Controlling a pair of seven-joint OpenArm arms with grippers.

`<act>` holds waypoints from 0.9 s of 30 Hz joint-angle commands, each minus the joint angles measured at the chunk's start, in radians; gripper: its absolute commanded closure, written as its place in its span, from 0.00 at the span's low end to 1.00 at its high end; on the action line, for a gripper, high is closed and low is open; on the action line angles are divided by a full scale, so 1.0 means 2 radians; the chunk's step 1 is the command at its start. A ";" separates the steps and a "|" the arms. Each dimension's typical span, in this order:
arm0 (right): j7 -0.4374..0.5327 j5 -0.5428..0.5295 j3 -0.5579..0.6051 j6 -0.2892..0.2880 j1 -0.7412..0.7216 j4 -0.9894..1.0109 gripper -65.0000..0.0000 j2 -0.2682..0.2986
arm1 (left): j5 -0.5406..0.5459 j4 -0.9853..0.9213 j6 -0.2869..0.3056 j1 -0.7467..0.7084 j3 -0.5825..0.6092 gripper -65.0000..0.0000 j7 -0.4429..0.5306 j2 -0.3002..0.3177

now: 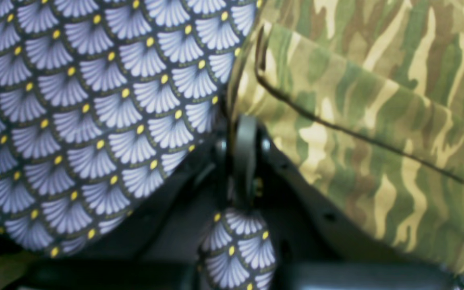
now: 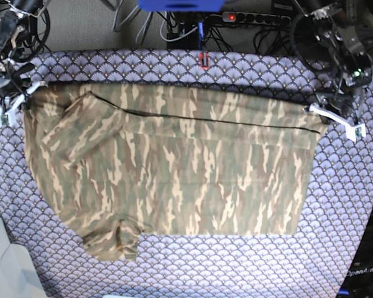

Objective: Fold the T-shirt properly
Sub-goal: 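Open both grippers and raise them away from the shirt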

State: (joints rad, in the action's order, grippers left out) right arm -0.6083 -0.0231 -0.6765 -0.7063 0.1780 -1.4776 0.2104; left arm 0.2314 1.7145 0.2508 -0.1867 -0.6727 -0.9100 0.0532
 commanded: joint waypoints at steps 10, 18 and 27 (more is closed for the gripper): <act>0.036 0.002 -0.007 0.004 0.059 -0.026 1.00 -0.006 | 0.073 0.039 -0.005 -0.083 -0.016 1.00 0.017 0.011; 0.099 0.004 -0.030 0.004 0.092 -0.026 1.00 -0.030 | 0.073 0.039 -0.005 -0.105 -0.026 1.00 0.017 0.008; 0.094 0.004 -0.031 0.004 0.091 -0.024 1.00 -0.029 | 0.072 0.034 -0.005 -0.101 -0.025 1.00 0.017 0.008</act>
State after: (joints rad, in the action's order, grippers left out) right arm -0.4088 -0.0227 -0.7284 -0.6994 0.3573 -1.5177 0.1375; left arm 0.3717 1.7679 0.2436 -0.3874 -0.7166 -0.8906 0.0578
